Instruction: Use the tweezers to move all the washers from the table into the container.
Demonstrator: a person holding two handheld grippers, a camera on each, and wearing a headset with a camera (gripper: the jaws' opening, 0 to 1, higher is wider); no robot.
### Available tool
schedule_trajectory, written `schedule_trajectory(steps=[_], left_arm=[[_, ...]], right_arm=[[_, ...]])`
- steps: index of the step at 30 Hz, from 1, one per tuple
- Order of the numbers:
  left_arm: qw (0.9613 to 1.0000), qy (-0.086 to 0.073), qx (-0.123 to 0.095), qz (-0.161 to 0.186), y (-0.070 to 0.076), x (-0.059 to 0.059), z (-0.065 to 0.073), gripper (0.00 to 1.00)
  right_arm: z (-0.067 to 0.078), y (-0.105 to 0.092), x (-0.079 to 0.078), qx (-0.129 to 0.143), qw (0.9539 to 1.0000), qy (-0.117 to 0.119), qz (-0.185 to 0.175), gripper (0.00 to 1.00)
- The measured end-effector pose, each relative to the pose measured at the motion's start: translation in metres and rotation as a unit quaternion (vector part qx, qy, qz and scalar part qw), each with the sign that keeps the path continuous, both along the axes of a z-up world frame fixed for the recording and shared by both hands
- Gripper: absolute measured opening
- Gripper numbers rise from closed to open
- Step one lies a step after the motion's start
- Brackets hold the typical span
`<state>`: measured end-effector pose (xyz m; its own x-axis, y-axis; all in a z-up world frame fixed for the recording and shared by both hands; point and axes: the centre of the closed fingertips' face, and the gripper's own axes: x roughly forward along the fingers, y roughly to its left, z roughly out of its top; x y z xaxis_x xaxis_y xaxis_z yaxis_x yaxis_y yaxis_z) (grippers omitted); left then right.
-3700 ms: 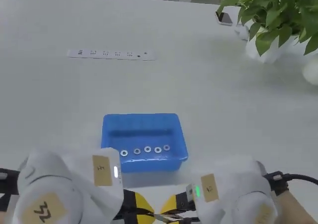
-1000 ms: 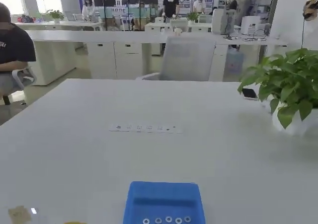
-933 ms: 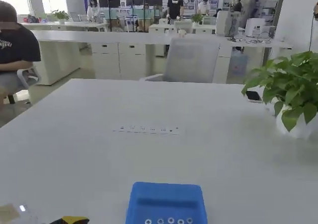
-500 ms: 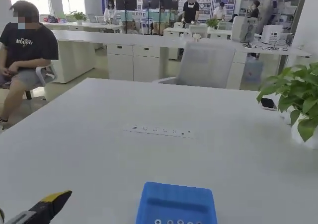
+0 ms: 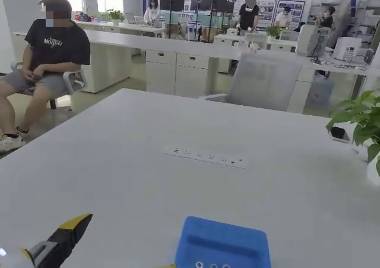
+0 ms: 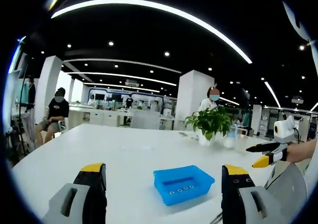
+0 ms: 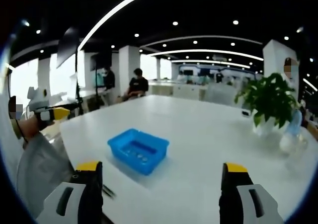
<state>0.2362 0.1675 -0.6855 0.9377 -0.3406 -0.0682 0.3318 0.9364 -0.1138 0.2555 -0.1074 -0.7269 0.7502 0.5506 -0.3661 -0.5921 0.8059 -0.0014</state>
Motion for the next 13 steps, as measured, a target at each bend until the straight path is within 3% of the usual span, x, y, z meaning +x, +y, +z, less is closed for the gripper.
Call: schedule_trajectory(steps=[5, 8, 13], left_arm=[[0.9998, -0.015, 0.005, -0.011, -0.0083, -0.0012, 0.0017, 0.99], [0.9996, -0.023, -0.01, -0.01, -0.0069, -0.0014, 0.0041, 0.99], [0.9996, -0.02, -0.021, -0.005, -0.0045, -0.0004, 0.0026, 0.99]], right_arm=[[-0.005, 0.0002, 0.0007, 0.004, 1.0, 0.001, 0.001, 0.99], [-0.008, -0.0024, 0.0018, -0.001, 1.0, 0.0, -0.001, 0.99], [-0.004, -0.0028, 0.0027, 0.004, 0.9999, -0.015, 0.0, 0.99]])
